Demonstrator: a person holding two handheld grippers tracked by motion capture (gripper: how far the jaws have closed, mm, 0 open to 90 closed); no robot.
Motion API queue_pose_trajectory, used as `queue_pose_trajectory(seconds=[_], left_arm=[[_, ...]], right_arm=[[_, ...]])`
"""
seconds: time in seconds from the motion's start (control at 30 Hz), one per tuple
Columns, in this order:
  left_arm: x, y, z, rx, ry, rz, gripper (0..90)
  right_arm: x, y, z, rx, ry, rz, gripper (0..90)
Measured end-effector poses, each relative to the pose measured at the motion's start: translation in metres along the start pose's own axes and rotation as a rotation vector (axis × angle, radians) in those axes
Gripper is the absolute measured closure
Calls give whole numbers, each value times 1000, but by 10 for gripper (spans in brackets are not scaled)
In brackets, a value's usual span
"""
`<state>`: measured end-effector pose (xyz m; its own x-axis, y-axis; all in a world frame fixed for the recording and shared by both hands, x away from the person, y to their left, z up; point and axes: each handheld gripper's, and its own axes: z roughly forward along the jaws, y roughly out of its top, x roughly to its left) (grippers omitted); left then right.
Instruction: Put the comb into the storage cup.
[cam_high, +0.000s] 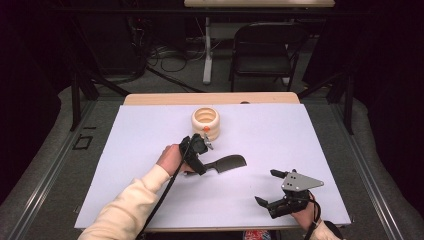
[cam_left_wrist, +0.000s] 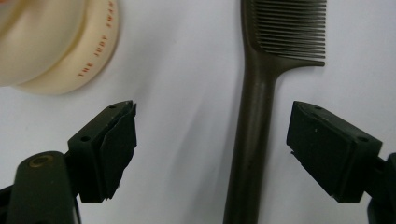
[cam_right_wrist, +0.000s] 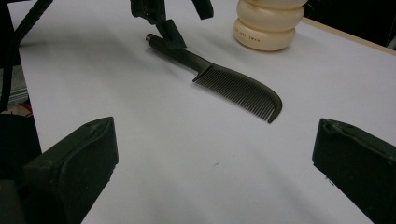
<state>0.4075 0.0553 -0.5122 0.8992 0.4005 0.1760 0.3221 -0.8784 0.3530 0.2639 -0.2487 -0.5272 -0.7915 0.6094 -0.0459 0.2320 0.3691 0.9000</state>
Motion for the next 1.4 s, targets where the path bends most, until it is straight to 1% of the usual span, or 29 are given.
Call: queue_pose_trajectory(seconds=[0.1, 0.17, 0.2, 0.23, 0.33, 0.37, 0.47, 0.5, 0.53, 0.57, 0.6, 0.63, 0.67, 0.73, 0.77, 0.87, 0.93, 0.97, 1.0, 1.1, 1.13, 1.23, 1.27, 1.3, 1.33, 1.4], left_arm=[[-2, 4, 3, 29, -27, 29, 255], [-3, 6, 4, 43, -35, 38, 319], [-3, 8, 5, 46, -47, 38, 357], [-3, 9, 5, 58, -57, 54, 378], [-5, 13, 9, 76, -86, 68, 448], [-5, 14, 10, 83, -97, 72, 484], [-5, 16, 13, 90, -123, 68, 569], [-5, 17, 14, 93, -134, 65, 582], [-5, 18, 14, 99, -138, 72, 600], [-5, 19, 15, 102, -145, 70, 623], [-5, 19, 16, 100, -144, 67, 638], [-5, 20, 17, 107, -162, 68, 654], [-5, 21, 18, 115, -153, 74, 667], [-5, 23, 19, 129, -148, 66, 688], [-5, 24, 20, 128, -148, 64, 701], [-6, 27, 22, 153, -148, 77, 703], [-6, 28, 23, 153, -142, 82, 703], [-5, 29, 23, 169, -150, 90, 703], [-6, 30, 23, 171, -149, 85, 704], [-7, 30, 23, 173, -146, 90, 714], [-6, 30, 23, 174, -152, 89, 718], [-8, 29, 23, 160, -134, 93, 722], [-9, 29, 22, 156, -135, 91, 723], [-8, 29, 21, 158, -151, 87, 723], [-8, 28, 20, 150, -158, 87, 723], [-8, 27, 19, 134, -159, 82, 723]], right_arm=[[1, 0, 0, -1, 2, -3, 0], [0, 0, 0, 4, 3, -4, 0], [0, 0, 0, 5, 2, -2, 0], [0, 0, 0, 2, 3, -3, 0], [0, 0, 0, 4, 3, -4, 0], [0, 0, 0, 8, 3, 0, 0], [0, 0, 0, 1, 3, -2, 0], [0, 0, 0, 3, 4, -6, 0], [0, 0, 0, 7, 4, -6, 0], [0, 0, 1, 9, 3, -4, 0], [0, 0, 0, 7, 4, -4, 0], [0, 0, 0, 4, 4, -5, 0], [0, 0, 0, 3, 4, -5, 0], [0, -1, 1, 9, 3, -3, 0], [0, -1, 0, 9, 2, -3, 0], [0, 0, 0, 4, 4, -3, 0], [0, -1, 1, 11, 2, -1, 0], [0, -1, 0, 11, 3, 1, 0], [-1, 0, 0, 8, 4, 1, 0], [0, -1, 0, 10, 5, -1, 0], [0, -1, 0, 11, 4, -1, 0], [0, 0, -1, 2, 2, 0, 0], [0, 0, 0, 4, 3, -1, 0], [0, -1, 0, 10, 5, -2, 0], [-1, -1, 0, 9, 3, 1, 0], [-1, 0, -1, 3, 2, 0, 0]])
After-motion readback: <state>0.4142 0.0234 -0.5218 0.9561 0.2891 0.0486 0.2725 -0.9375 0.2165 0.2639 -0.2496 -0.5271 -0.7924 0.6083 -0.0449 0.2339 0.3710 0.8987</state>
